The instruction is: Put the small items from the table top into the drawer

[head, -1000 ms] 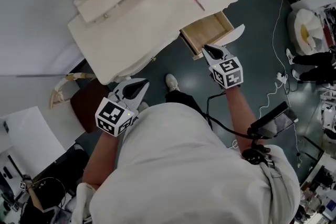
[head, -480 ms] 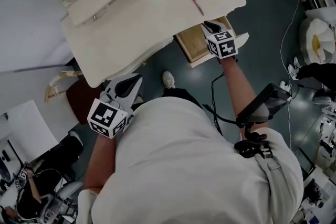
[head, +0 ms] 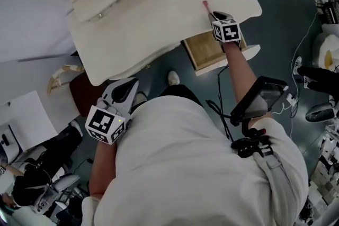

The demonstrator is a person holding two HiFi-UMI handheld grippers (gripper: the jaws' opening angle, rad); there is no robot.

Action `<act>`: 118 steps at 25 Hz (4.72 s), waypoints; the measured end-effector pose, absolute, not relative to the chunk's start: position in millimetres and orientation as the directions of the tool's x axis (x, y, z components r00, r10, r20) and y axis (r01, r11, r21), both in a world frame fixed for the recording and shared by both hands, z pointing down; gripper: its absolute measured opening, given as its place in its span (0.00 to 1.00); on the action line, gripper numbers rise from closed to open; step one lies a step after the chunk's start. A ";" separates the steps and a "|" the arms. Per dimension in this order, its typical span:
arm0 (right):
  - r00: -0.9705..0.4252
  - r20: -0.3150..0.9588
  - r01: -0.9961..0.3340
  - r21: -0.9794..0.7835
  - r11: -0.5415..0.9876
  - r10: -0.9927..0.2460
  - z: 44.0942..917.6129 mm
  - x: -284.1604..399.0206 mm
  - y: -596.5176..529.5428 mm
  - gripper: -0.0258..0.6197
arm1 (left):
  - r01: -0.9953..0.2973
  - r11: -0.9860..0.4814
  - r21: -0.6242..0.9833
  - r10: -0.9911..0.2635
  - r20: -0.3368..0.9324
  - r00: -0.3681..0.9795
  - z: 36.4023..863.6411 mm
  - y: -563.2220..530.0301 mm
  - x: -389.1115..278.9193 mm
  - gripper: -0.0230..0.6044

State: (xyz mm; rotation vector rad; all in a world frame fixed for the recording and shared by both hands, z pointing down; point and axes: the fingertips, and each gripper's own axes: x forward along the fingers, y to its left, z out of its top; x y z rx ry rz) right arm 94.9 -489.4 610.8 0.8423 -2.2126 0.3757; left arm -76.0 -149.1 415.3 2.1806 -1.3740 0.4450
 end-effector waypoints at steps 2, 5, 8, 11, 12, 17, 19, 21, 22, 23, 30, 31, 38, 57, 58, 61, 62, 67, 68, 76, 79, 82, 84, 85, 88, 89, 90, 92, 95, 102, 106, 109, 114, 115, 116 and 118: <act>-0.514 0.729 -0.674 -0.017 0.739 -0.452 617.6 90.4 -502.5 0.15 | -0.909 -0.335 0.249 -0.735 0.534 0.417 415.5 -154.5 -79.5 0.04; -0.503 0.741 -0.686 -0.029 0.727 -0.445 623.7 87.4 -514.0 0.15 | -0.917 -0.316 0.242 -0.741 0.542 0.398 415.5 -158.6 -82.5 0.04; -0.495 0.755 -0.690 -0.041 0.723 -0.430 632.9 87.6 -518.0 0.15 | -0.922 -0.305 0.239 -0.739 0.551 0.387 416.1 -159.0 -84.0 0.04; -0.495 0.760 -0.691 -0.050 0.721 -0.421 637.5 85.3 -519.5 0.15 | -0.925 -0.298 0.235 -0.741 0.554 0.380 417.3 -161.5 -86.4 0.04; -0.496 0.758 -0.693 -0.052 0.719 -0.423 637.3 85.2 -519.2 0.15 | -0.925 -0.298 0.235 -0.741 0.554 0.379 417.3 -161.7 -85.9 0.04; -0.497 0.755 -0.698 -0.056 0.713 -0.427 635.4 89.5 -517.3 0.11 | -0.922 -0.310 0.231 -0.737 0.554 0.387 414.7 -163.2 -82.8 0.04; -0.501 0.748 -0.702 -0.057 0.710 -0.435 632.9 90.9 -517.0 0.11 | -0.920 -0.318 0.230 -0.735 0.553 0.393 415.5 -165.9 -83.3 0.04; -0.505 0.741 -0.710 -0.065 0.701 -0.443 629.9 94.5 -514.7 0.11 | -0.915 -0.329 0.231 -0.732 0.550 0.402 416.4 -168.0 -82.0 0.04; -0.507 0.738 -0.714 -0.070 0.697 -0.445 628.3 96.8 -512.6 0.11 | -0.913 -0.336 0.233 -0.729 0.549 0.408 416.7 -168.6 -80.5 0.04; -0.510 0.735 -0.716 -0.074 0.694 -0.447 626.5 99.1 -510.3 0.11 | -0.910 -0.343 0.234 -0.727 0.547 0.415 417.1 -169.3 -78.9 0.04; -0.524 0.720 -0.725 -0.096 0.682 -0.455 616.1 124.3 -489.2 0.11 | -0.879 -0.410 0.242 -0.702 0.532 0.474 415.5 -175.9 -60.4 0.04; -0.523 0.721 -0.728 -0.100 0.679 -0.455 614.9 129.3 -484.9 0.11 | -0.874 -0.420 0.243 -0.697 0.531 0.482 414.8 -176.5 -56.8 0.04; -0.503 0.733 -0.750 -0.108 0.652 -0.458 617.1 161.7 -452.7 0.11 | -0.836 -0.488 0.252 -0.660 0.521 0.542 417.5 -180.9 -38.2 0.04; -0.462 0.819 -0.725 -0.127 0.677 -0.340 668.7 197.9 -381.6 0.11 | -0.827 -0.508 0.241 -0.658 0.510 0.553 418.4 -165.0 -4.4 0.04; -0.464 0.820 -0.720 -0.128 0.682 -0.336 670.1 197.6 -383.0 0.11 | -0.832 -0.502 0.238 -0.663 0.513 0.546 417.9 -163.8 -3.6 0.04; -0.455 0.831 -0.712 -0.123 0.692 -0.320 672.0 192.8 -390.7 0.11 | -0.845 -0.479 0.237 -0.673 0.519 0.527 416.2 -162.6 -6.6 0.04; -0.447 0.838 -0.709 -0.120 0.695 -0.312 673.8 188.1 -393.7 0.11 | -0.849 -0.470 0.241 -0.675 0.521 0.522 416.3 -163.2 -11.0 0.04; -0.425 0.860 -0.704 -0.118 0.701 -0.283 693.1 161.9 -409.7 0.11 | -0.862 -0.438 0.255 -0.679 0.535 0.503 422.2 -168.1 -35.7 0.04; -0.423 0.862 -0.704 -0.118 0.701 -0.279 696.4 159.0 -412.3 0.11 | -0.865 -0.432 0.256 -0.679 0.539 0.498 422.9 -168.1 -38.2 0.04; -0.388 0.889 -0.703 -0.114 0.702 -0.243 725.6 155.2 -420.5 0.11 | -0.887 -0.379 0.262 -0.683 0.567 0.460 423.8 -161.4 -43.5 0.04; -0.380 0.896 -0.701 -0.118 0.703 -0.229 737.6 153.8 -421.3 0.11 | -0.894 -0.366 0.260 -0.682 0.578 0.448 424.7 -161.7 -45.1 0.04; -0.371 0.905 -0.699 -0.124 0.704 -0.209 749.7 150.1 -424.1 0.11 | -0.897 -0.356 0.262 -0.682 0.584 0.441 426.9 -168.0 -49.6 0.04; -0.366 0.910 -0.694 -0.128 0.708 -0.195 756.7 147.5 -423.5 0.11 | -0.899 -0.349 0.263 -0.681 0.588 0.436 428.4 -170.2 -51.8 0.04; -0.365 0.912 -0.692 -0.129 0.710 -0.189 759.9 146.6 -423.1 0.11 | -0.901 -0.347 0.262 -0.681 0.589 0.434 429.1 -170.8 -52.3 0.04; -0.359 0.918 -0.692 -0.140 0.708 -0.170 768.1 146.3 -421.4 0.11 | -0.902 -0.343 0.263 -0.680 0.593 0.431 431.3 -171.8 -52.1 0.04; -0.358 0.920 -0.692 -0.144 0.707 -0.163 769.9 145.9 -420.7 0.11 | -0.902 -0.341 0.265 -0.679 0.594 0.431 431.8 -171.9 -52.3 0.04; -0.357 0.921 -0.691 -0.147 0.708 -0.157 771.3 145.0 -420.3 0.11 | -0.902 -0.338 0.267 -0.678 0.596 0.431 432.4 -172.3 -52.7 0.04; -0.357 0.923 -0.686 -0.152 0.712 -0.146 773.8 142.2 -419.8 0.11 | -0.902 -0.336 0.270 -0.676 0.598 0.430 434.0 -173.9 -54.0 0.04; -0.348 0.928 -0.675 -0.151 0.722 -0.131 777.9 140.3 -418.8 0.11 | -0.901 -0.336 0.276 -0.672 0.599 0.435 437.5 -176.6 -53.5 0.04; -0.340 0.935 -0.651 -0.153 0.744 -0.105 783.9 135.3 -413.0 0.15 | -0.900 -0.331 0.283 -0.669 0.602 0.436 439.3 -176.9 -55.6 0.04; -0.347 0.931 -0.650 -0.152 0.745 -0.113 780.0 136.0 -412.7 0.17 | -0.902 -0.329 0.280 -0.673 0.600 0.432 437.0 -173.6 -54.7 0.04; -0.353 0.927 -0.654 -0.148 0.742 -0.125 773.7 137.2 -414.6 0.18 | -0.902 -0.329 0.280 -0.677 0.596 0.432 433.8 -170.6 -55.3 0.04; -0.369 0.918 -0.657 -0.146 0.739 -0.148 758.6 138.8 -414.5 0.20 | -0.897 -0.340 0.283 -0.679 0.586 0.442 433.1 -163.1 -54.4 0.04; -0.370 0.916 -0.657 -0.142 0.741 -0.153 755.4 139.1 -413.6 0.20 | -0.895 -0.343 0.284 -0.681 0.582 0.445 433.3 -161.7 -54.8 0.04; -0.371 0.915 -0.657 -0.138 0.741 -0.158 751.9 139.0 -412.7 0.20 | -0.894 -0.344 0.286 -0.683 0.577 0.448 433.3 -160.7 -55.8 0.04; -0.375 0.911 -0.661 -0.133 0.739 -0.172 744.0 137.1 -411.1 0.20 | -0.890 -0.351 0.291 -0.687 0.566 0.456 433.1 -158.9 -59.3 0.04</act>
